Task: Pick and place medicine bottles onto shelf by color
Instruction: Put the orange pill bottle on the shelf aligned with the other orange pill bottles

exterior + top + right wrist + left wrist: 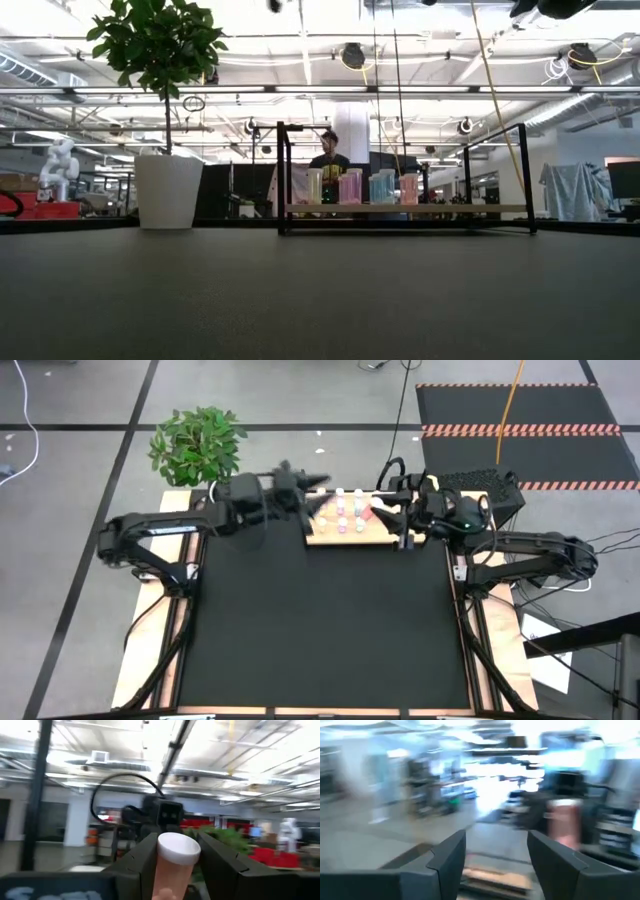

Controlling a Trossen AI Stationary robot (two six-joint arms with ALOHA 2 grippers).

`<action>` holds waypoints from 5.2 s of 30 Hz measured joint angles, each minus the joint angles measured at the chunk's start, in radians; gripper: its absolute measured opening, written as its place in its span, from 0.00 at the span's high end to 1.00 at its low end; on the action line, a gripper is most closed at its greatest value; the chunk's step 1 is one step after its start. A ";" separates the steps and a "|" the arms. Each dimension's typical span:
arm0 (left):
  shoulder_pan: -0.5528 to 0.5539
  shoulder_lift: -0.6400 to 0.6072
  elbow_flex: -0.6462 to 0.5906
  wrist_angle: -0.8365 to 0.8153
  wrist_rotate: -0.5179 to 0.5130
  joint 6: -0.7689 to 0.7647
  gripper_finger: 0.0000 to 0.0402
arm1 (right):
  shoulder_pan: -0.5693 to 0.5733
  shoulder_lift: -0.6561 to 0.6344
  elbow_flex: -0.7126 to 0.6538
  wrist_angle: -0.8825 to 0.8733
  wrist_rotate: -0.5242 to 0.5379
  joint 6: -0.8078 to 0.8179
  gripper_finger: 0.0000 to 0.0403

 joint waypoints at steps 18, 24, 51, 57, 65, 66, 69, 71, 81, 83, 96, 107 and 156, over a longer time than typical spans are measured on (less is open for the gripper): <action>-0.091 0.269 0.102 0.240 0.194 -0.076 0.35 | -0.001 0.001 -0.001 0.107 -0.140 0.082 0.69; -0.095 0.270 0.102 0.263 0.211 -0.078 0.44 | -0.001 0.000 -0.001 0.111 -0.140 0.055 0.69; -0.100 0.269 0.104 0.204 0.092 -0.073 0.34 | -0.034 0.014 -0.001 0.016 -0.102 0.023 0.69; -0.100 0.268 0.104 0.204 0.098 -0.046 0.48 | -0.053 0.014 -0.001 0.023 -0.104 0.026 0.69; -0.100 0.268 0.104 0.199 0.114 -0.030 0.71 | -0.053 0.014 -0.001 0.023 -0.108 0.033 0.69; -0.099 0.268 0.104 0.199 0.114 -0.030 0.73 | -0.053 0.014 -0.001 0.023 -0.108 0.039 0.69; -0.097 0.268 0.104 0.197 0.114 -0.031 0.76 | -0.053 0.014 -0.001 0.012 -0.092 0.071 0.68; -0.095 0.268 0.104 0.194 0.113 -0.025 0.75 | -0.053 0.012 -0.001 -0.012 -0.064 0.117 0.67; -0.090 0.268 0.103 0.184 0.115 0.024 0.71 | -0.142 -0.081 0.001 -0.203 -0.157 0.264 0.47; -0.085 0.268 0.103 0.179 0.115 0.024 0.74 | -0.161 -0.109 0.033 -0.310 -0.176 0.268 0.44; -0.076 0.268 0.103 0.203 0.115 0.023 0.73 | -0.254 -0.098 0.389 -0.951 -0.373 0.154 0.42; -0.079 0.268 0.103 0.206 0.165 0.021 0.73 | -0.280 -0.019 0.426 -0.978 -0.488 0.191 0.42; -0.040 0.184 0.103 -0.453 0.268 -0.481 0.01 | -0.374 -0.033 -0.068 -1.025 -0.184 -0.103 0.69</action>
